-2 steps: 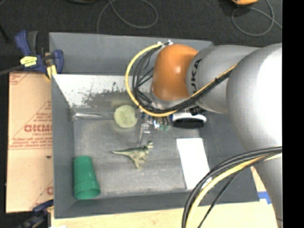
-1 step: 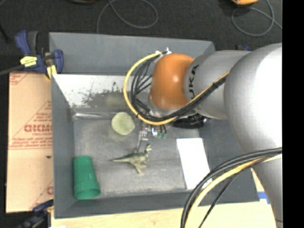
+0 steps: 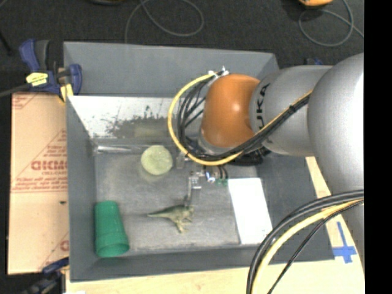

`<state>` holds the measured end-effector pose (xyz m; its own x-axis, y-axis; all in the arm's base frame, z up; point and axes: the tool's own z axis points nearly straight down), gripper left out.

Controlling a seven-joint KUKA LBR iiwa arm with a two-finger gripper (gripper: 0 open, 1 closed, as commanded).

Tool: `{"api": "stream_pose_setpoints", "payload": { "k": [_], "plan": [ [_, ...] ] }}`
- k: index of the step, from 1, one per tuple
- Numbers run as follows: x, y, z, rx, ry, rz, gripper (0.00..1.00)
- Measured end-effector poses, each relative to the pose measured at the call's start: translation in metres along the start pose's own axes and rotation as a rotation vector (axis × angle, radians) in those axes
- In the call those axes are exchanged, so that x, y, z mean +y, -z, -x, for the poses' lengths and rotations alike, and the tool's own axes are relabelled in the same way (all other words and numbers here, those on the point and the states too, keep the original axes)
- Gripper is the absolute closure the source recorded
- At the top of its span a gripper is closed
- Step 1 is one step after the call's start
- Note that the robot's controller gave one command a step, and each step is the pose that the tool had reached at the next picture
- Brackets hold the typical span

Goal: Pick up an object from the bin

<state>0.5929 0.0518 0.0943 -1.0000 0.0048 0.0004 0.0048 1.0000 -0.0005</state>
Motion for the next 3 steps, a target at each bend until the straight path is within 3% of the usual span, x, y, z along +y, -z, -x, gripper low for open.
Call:
{"api": "stream_pose_setpoints", "payload": {
  "k": [1,2,3],
  "plan": [
    [-0.039,-0.011,0.004,-0.007,0.211,0.0,0.0],
    [-0.075,-0.019,-0.042,-0.006,0.223,0.001,0.0],
    [-0.088,-0.022,-0.071,0.002,0.266,0.0,0.0]
  ]
}}
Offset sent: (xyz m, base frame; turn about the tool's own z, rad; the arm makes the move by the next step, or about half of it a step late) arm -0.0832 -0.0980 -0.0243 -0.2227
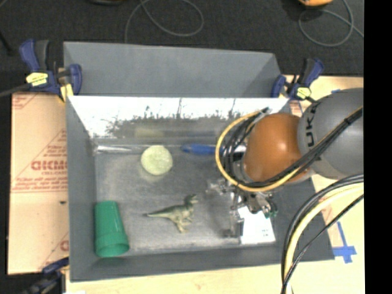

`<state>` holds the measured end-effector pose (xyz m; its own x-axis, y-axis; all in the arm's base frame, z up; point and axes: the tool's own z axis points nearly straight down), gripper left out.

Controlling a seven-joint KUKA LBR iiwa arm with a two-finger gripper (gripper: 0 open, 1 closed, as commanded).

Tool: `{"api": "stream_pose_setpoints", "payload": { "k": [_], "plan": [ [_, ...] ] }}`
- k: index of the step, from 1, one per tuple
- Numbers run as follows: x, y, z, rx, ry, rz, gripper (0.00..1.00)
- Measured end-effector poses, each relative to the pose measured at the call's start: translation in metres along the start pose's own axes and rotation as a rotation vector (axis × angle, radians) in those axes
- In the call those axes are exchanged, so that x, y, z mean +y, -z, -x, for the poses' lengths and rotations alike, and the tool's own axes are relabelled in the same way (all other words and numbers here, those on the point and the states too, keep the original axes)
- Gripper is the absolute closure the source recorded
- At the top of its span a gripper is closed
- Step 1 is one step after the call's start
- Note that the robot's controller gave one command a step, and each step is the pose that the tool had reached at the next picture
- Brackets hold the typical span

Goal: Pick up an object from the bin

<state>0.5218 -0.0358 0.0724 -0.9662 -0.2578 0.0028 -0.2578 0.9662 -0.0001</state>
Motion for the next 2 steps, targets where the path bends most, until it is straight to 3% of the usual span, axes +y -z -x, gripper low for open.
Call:
{"api": "stream_pose_setpoints", "payload": {
  "k": [1,2],
  "plan": [
    [0.036,0.0,0.028,-0.006,-0.034,-0.002,0.0],
    [0.066,0.019,0.027,-0.006,0.049,0.003,0.0]
  ]
}}
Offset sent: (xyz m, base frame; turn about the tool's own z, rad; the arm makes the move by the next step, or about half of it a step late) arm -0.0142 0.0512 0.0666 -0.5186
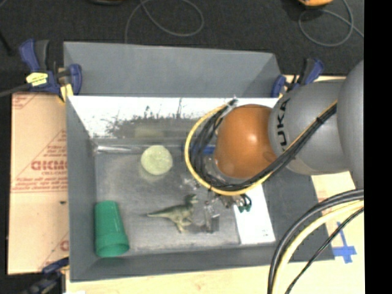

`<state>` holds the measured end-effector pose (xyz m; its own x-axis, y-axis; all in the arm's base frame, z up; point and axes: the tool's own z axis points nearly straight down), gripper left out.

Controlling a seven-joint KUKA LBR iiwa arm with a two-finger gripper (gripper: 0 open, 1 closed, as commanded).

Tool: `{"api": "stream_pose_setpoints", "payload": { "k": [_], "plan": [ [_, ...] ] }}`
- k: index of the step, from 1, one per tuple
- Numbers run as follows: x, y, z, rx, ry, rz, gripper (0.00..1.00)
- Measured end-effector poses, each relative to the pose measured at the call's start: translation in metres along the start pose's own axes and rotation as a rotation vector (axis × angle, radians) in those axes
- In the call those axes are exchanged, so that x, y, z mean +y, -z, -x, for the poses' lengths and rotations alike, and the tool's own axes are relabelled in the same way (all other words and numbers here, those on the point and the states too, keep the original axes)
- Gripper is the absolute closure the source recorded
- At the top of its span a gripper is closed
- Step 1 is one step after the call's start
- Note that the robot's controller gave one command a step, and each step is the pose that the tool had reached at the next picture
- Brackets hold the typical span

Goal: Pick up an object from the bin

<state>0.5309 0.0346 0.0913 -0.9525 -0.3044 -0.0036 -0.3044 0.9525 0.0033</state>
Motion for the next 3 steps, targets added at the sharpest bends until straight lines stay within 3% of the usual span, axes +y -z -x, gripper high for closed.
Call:
{"api": "stream_pose_setpoints", "payload": {
  "k": [1,2,3],
  "plan": [
    [-0.005,-0.002,0.011,-0.003,0.268,-0.006,0.0],
    [0.007,-0.02,0.0,0.001,0.057,-0.002,1.0],
    [0.007,-0.02,0.0,0.001,0.056,-0.002,1.0]
  ]
}}
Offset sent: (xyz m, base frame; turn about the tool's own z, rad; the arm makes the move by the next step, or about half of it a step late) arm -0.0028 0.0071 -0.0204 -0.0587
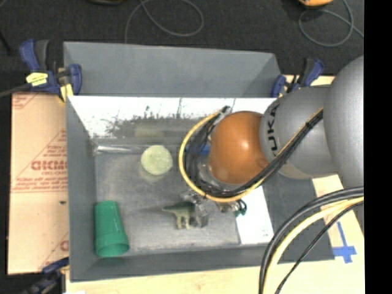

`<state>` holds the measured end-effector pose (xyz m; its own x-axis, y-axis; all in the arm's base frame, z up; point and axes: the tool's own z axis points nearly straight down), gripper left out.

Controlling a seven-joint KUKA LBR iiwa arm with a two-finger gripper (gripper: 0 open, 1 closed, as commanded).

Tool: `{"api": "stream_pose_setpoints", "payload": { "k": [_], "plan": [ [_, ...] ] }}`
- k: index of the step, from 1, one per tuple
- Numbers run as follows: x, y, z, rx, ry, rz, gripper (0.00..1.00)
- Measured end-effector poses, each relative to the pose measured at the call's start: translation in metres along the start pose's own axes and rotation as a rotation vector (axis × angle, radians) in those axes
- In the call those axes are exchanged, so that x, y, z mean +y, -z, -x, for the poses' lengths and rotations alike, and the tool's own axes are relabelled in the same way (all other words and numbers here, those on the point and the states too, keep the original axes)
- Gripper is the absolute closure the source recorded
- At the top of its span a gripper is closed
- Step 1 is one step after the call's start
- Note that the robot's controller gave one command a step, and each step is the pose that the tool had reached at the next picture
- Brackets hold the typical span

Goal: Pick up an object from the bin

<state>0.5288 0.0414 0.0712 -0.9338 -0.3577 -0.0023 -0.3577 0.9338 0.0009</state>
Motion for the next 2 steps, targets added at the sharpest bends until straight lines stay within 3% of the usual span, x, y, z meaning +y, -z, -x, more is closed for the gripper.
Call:
{"api": "stream_pose_setpoints", "payload": {
  "k": [1,2],
  "plan": [
    [0.006,0.046,-0.001,0.008,-0.002,0.001,1.0],
    [-0.018,0.108,-0.007,0.003,0.003,0.001,1.0]
  ]
}}
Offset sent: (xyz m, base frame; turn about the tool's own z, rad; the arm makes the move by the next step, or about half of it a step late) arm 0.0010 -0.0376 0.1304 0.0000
